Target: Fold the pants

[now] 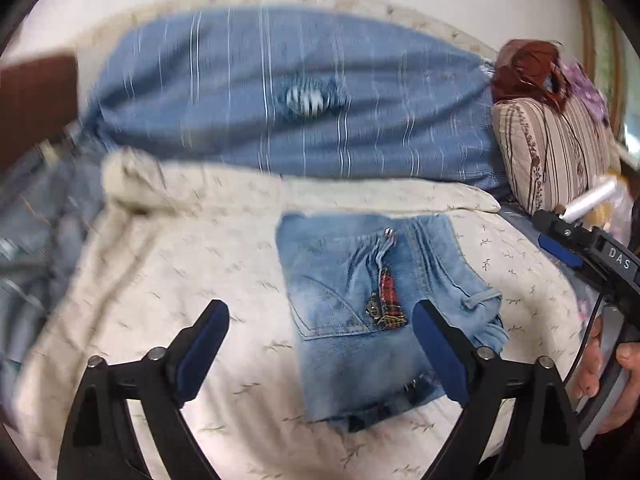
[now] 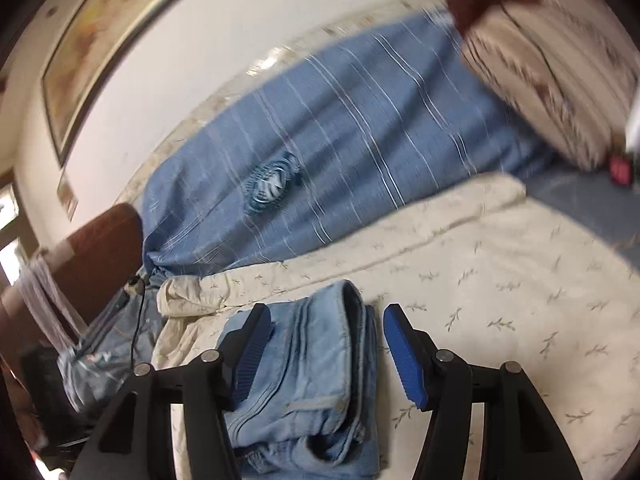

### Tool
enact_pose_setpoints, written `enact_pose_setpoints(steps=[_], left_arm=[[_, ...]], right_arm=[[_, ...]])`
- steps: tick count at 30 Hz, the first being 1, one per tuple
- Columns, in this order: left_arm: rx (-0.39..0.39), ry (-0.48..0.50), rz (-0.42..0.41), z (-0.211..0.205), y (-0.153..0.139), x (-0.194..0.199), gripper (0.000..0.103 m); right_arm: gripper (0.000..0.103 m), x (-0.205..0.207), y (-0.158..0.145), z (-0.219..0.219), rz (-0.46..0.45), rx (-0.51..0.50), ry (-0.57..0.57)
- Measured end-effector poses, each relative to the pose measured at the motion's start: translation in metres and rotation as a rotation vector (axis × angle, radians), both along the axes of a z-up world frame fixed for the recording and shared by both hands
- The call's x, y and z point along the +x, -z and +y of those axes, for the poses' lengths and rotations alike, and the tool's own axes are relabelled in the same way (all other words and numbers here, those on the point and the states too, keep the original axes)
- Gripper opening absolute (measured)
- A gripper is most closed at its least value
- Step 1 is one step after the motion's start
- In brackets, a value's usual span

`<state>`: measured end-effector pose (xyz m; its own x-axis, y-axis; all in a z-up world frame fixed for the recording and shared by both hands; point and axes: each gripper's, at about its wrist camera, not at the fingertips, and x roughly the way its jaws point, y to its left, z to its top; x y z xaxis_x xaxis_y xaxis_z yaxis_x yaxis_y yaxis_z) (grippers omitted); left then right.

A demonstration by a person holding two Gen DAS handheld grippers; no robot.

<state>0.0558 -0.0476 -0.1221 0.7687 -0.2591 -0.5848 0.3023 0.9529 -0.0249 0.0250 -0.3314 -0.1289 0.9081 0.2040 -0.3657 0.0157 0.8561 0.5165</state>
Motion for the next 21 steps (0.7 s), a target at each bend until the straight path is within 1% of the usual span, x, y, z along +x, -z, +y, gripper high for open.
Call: enact_pose_setpoints(steps=[2, 4, 6, 8, 10, 12, 16, 21], left_arm=[[0.077, -0.016, -0.091, -0.006, -0.018, -0.02, 0.101], [0.144, -0.035, -0.168, -0.015, -0.036, -0.035, 0.103], [0.193, -0.05, -0.221, -0.021, -0.051, -0.048, 0.103], [0.223, -0.045, -0.26, -0.026, -0.065, -0.06, 0.103], [0.217, -0.042, -0.28, -0.027, -0.076, -0.069, 0.103], [0.183, -0.046, -0.282, -0.025, -0.087, -0.076, 0.103], [0.127, -0.066, -0.235, -0.018, -0.102, -0.081, 0.103], [0.139, -0.099, -0.248, -0.02, -0.106, -0.088, 0.103]], right_arm=[[0.062, -0.012, -0.007, 0.012, -0.005, -0.042, -0.008], [0.062, -0.024, -0.014, 0.021, -0.015, -0.045, -0.029], [0.062, -0.037, -0.022, 0.025, -0.031, -0.05, -0.036], [0.062, -0.049, -0.032, 0.031, -0.038, -0.091, -0.025], [0.062, -0.064, -0.043, 0.035, -0.057, -0.138, -0.012], [0.062, -0.079, -0.055, 0.038, -0.082, -0.162, -0.009], [0.064, -0.102, -0.075, 0.044, -0.121, -0.195, 0.006], [0.064, -0.116, -0.093, 0.053, -0.168, -0.224, -0.001]])
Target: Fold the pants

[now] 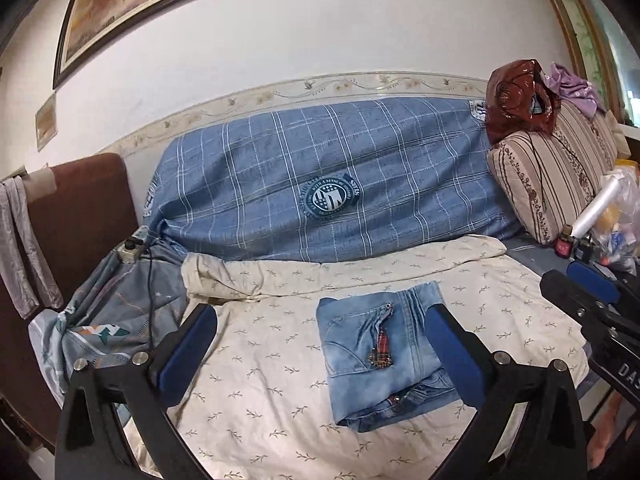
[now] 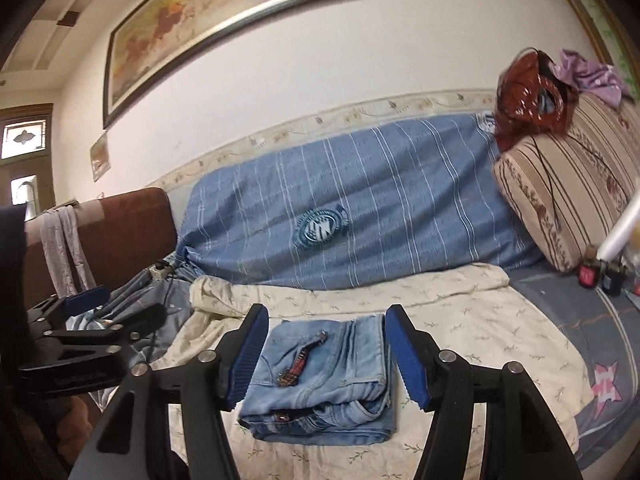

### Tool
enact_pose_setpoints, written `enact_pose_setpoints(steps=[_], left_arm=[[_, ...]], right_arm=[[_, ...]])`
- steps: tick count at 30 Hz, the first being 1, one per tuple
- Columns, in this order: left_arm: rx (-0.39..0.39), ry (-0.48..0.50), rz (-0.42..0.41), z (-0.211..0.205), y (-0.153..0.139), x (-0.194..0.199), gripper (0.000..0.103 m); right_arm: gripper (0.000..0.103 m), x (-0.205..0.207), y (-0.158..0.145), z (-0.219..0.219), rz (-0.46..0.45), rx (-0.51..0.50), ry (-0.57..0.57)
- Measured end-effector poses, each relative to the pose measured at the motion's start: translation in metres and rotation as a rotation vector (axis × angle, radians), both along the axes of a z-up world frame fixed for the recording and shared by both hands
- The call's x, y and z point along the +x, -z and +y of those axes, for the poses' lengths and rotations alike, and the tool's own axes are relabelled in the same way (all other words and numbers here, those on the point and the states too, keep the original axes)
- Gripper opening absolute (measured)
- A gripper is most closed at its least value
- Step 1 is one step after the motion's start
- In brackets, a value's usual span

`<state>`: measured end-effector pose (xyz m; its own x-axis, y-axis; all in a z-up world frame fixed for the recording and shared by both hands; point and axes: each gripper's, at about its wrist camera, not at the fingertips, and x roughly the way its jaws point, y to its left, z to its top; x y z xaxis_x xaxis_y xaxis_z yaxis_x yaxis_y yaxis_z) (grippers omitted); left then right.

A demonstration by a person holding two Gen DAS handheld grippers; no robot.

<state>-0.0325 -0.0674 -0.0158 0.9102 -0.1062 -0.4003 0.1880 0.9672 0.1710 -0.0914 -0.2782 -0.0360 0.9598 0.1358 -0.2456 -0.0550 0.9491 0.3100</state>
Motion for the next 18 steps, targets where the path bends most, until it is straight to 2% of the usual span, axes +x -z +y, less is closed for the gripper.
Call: enact_pose_setpoints(steps=[11, 18], left_arm=[[-0.015, -0.009, 0.032, 0.005, 0.0, 0.007, 0.103], [-0.046, -0.005, 0.096, 0.01, 0.006, 0.016, 0.103]], right_arm=[[0.065, 0.002, -0.001, 0.016, -0.007, -0.047, -0.009], [0.065, 0.007, 0.003, 0.02, 0.013, -0.052, -0.019]])
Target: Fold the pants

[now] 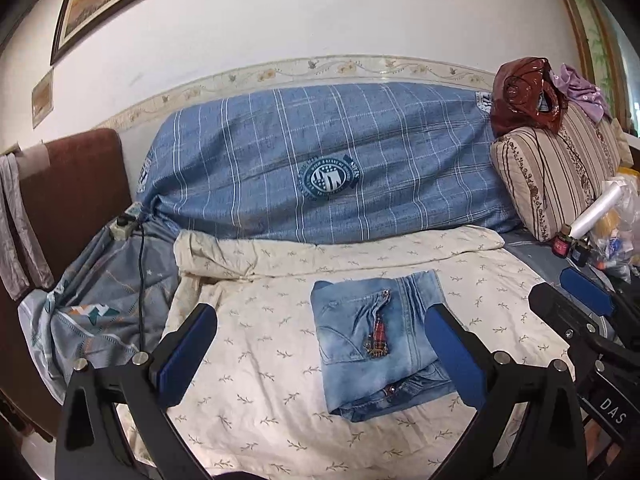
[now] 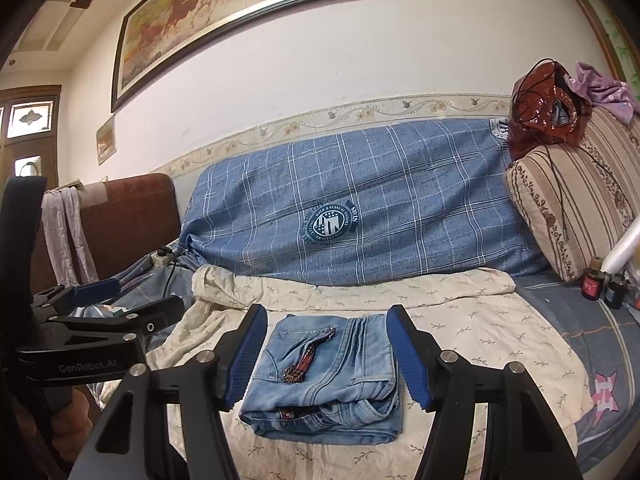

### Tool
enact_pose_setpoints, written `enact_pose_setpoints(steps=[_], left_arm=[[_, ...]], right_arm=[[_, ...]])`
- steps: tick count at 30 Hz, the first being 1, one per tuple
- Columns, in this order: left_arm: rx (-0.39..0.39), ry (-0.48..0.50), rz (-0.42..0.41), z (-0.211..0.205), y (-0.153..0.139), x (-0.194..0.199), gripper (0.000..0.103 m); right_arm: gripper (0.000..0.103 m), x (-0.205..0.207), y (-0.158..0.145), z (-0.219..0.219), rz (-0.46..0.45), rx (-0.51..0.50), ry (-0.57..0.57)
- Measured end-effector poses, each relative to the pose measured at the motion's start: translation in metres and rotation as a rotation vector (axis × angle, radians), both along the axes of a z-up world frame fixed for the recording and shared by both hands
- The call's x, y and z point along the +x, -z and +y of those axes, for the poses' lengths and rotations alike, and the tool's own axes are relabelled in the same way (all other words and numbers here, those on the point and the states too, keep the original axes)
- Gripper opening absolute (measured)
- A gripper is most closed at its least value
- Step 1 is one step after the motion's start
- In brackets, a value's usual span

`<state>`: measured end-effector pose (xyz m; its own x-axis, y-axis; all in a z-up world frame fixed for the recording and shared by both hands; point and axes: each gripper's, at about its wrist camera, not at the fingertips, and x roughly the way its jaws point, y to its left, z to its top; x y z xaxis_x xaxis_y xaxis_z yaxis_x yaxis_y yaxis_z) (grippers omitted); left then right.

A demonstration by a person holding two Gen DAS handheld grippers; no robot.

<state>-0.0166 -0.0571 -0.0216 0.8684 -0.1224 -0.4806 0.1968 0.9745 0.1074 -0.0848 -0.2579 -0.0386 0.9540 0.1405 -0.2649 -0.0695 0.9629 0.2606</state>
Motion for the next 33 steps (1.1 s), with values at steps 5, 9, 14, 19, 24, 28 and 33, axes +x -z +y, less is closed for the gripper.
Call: enact_pose_setpoints(steps=[5, 9, 14, 19, 24, 28, 33], left_arm=[[-0.007, -0.019, -0.004, 0.006, -0.001, -0.001, 0.103], [-0.016, -0.029, -0.008, 0.01, -0.004, -0.004, 0.103], [-0.013, -0.04, -0.013, 0.011, -0.007, -0.007, 0.103], [-0.02, -0.049, -0.023, 0.013, -0.01, -0.011, 0.103], [-0.02, -0.053, -0.02, 0.014, -0.011, -0.013, 0.103], [-0.019, -0.055, -0.018, 0.015, -0.01, -0.013, 0.103], [-0.021, -0.057, -0.008, 0.015, -0.008, -0.01, 0.103]], right_arm=[[0.065, -0.001, -0.001, 0.005, -0.001, -0.009, -0.01], [0.065, -0.004, -0.002, 0.008, -0.005, -0.016, -0.017], [0.065, -0.012, -0.008, 0.009, -0.026, -0.012, -0.016], [0.065, -0.018, -0.014, 0.014, -0.032, -0.027, -0.006], [0.065, -0.021, -0.014, 0.022, -0.021, -0.055, 0.009], [0.065, -0.023, -0.013, 0.025, -0.02, -0.06, 0.007], [0.065, -0.021, -0.01, 0.023, -0.009, -0.049, 0.002]])
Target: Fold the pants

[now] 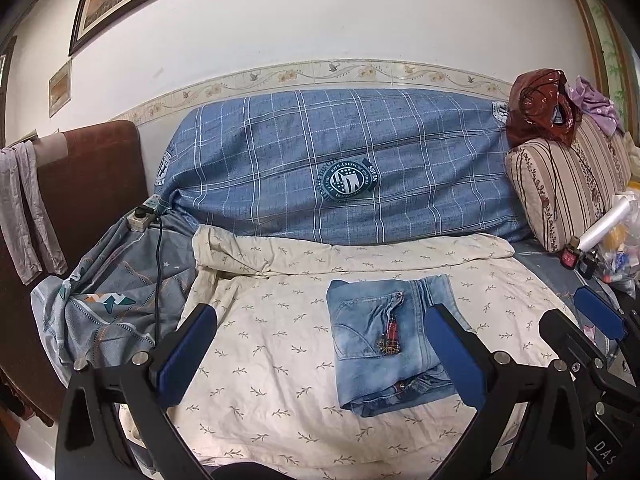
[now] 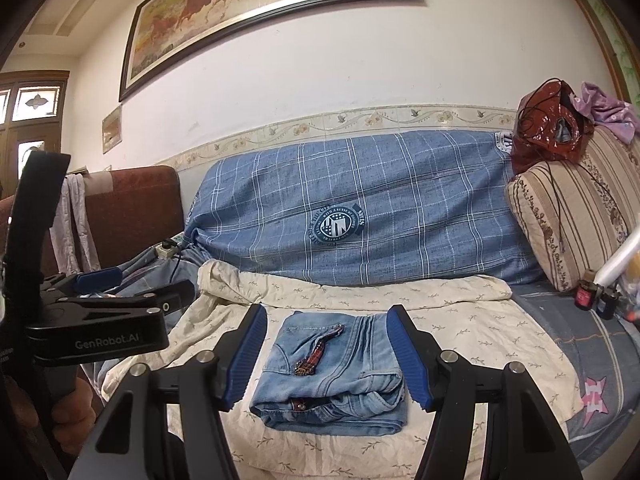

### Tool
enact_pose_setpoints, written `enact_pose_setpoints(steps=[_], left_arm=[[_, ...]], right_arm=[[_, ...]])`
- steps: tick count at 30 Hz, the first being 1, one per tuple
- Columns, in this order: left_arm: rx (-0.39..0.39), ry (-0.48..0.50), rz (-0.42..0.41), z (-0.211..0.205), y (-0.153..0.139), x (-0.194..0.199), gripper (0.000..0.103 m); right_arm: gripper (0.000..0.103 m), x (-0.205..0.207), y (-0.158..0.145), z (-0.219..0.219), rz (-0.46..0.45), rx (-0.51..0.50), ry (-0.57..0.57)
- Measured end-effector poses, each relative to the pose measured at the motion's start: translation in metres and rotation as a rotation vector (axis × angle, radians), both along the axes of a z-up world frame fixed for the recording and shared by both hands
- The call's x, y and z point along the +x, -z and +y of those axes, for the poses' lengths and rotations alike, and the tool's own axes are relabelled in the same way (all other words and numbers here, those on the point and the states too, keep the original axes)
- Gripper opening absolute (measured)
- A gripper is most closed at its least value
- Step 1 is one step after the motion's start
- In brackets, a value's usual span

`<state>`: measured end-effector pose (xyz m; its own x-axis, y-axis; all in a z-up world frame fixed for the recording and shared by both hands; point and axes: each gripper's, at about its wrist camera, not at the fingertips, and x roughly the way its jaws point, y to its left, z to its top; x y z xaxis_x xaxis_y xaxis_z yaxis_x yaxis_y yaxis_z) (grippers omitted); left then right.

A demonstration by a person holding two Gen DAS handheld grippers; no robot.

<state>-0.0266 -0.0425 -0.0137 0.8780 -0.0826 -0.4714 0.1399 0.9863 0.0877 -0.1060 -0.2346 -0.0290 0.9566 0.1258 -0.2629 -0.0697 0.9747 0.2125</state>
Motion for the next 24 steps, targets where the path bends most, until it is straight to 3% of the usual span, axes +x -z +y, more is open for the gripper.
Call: enact_pose_setpoints(steps=[18, 24], left_arm=[[-0.005, 0.013, 0.042, -0.001, 0.011, 0.009, 0.103], [-0.054, 0.039, 0.05, 0.002, 0.013, 0.012, 0.103]], right_arm=[[0.065, 0.008, 0.011, -0.005, 0.036, 0.012, -0.001], [0.065, 0.012, 0.015, -0.003, 0.052, 0.01, -0.007]])
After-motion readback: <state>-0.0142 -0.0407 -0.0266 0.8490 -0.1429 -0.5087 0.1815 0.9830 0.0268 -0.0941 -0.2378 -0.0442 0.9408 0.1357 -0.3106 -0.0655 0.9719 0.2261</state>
